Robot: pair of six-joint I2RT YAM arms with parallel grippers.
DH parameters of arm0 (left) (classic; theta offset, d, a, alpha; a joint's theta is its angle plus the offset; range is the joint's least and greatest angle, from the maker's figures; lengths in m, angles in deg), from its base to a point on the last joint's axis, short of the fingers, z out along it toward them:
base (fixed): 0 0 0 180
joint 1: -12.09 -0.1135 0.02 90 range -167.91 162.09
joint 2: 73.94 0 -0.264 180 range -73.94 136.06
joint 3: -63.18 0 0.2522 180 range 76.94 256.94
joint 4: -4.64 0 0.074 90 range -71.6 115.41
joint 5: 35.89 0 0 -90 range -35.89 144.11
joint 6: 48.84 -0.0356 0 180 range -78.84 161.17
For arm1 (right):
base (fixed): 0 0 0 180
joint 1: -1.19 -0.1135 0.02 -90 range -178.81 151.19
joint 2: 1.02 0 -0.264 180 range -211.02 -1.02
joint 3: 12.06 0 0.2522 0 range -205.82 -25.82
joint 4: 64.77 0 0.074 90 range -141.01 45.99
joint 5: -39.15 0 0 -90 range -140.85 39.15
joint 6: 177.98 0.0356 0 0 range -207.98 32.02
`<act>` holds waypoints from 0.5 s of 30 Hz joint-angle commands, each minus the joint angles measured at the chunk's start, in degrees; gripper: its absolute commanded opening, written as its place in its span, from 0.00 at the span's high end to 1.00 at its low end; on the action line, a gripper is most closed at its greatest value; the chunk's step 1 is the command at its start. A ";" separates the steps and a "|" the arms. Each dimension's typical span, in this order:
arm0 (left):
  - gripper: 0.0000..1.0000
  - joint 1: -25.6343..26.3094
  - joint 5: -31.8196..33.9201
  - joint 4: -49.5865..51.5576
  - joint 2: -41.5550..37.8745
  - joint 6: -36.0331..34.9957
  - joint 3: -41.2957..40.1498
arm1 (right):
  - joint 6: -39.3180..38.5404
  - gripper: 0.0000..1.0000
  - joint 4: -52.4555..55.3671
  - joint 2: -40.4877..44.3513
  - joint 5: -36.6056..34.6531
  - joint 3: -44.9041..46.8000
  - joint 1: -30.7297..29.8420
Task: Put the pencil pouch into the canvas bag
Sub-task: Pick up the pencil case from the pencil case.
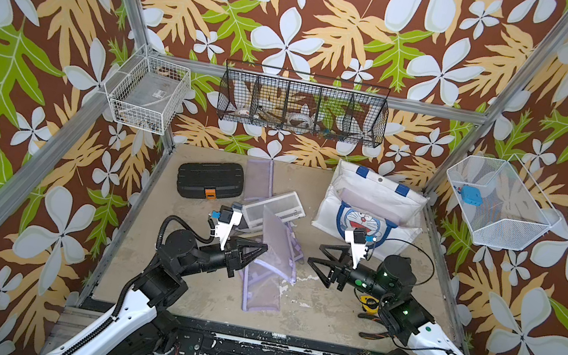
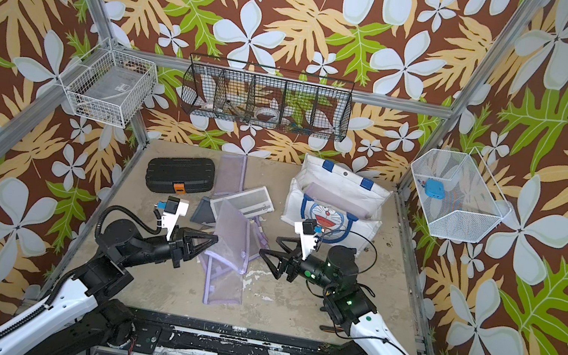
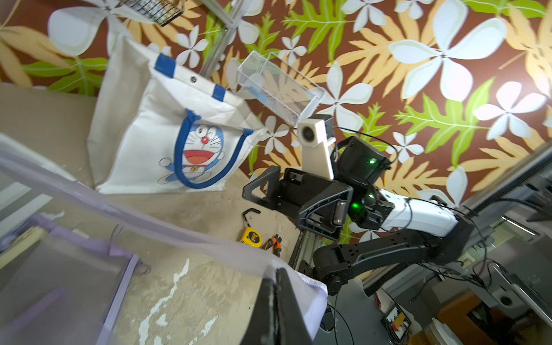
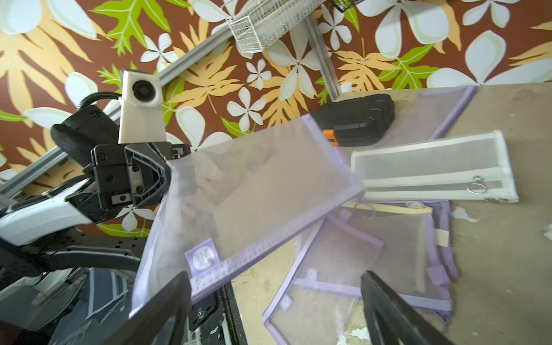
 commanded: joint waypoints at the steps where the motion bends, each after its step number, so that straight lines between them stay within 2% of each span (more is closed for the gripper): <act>1: 1.00 -0.08 -3.50 -6.40 0.88 0.57 1.96 | 0.49 0.14 -1.99 2.59 0.14 0.96 0.08; 5: 1.00 -0.12 -1.98 -6.43 5.14 6.51 5.68 | -9.44 0.18 -3.07 10.56 -6.61 5.08 -0.17; 9: 1.00 -0.08 -1.54 -5.88 10.29 15.47 7.88 | -19.51 0.20 -3.75 19.72 -13.64 9.08 -1.74; 12: 1.00 -0.08 -3.89 -14.24 12.16 24.13 5.71 | -26.74 0.21 -2.39 21.85 -19.82 9.85 -4.91; 15: 1.00 -0.08 -4.23 -22.89 12.39 31.16 3.21 | -31.93 0.22 -2.96 19.98 -22.78 9.77 -6.99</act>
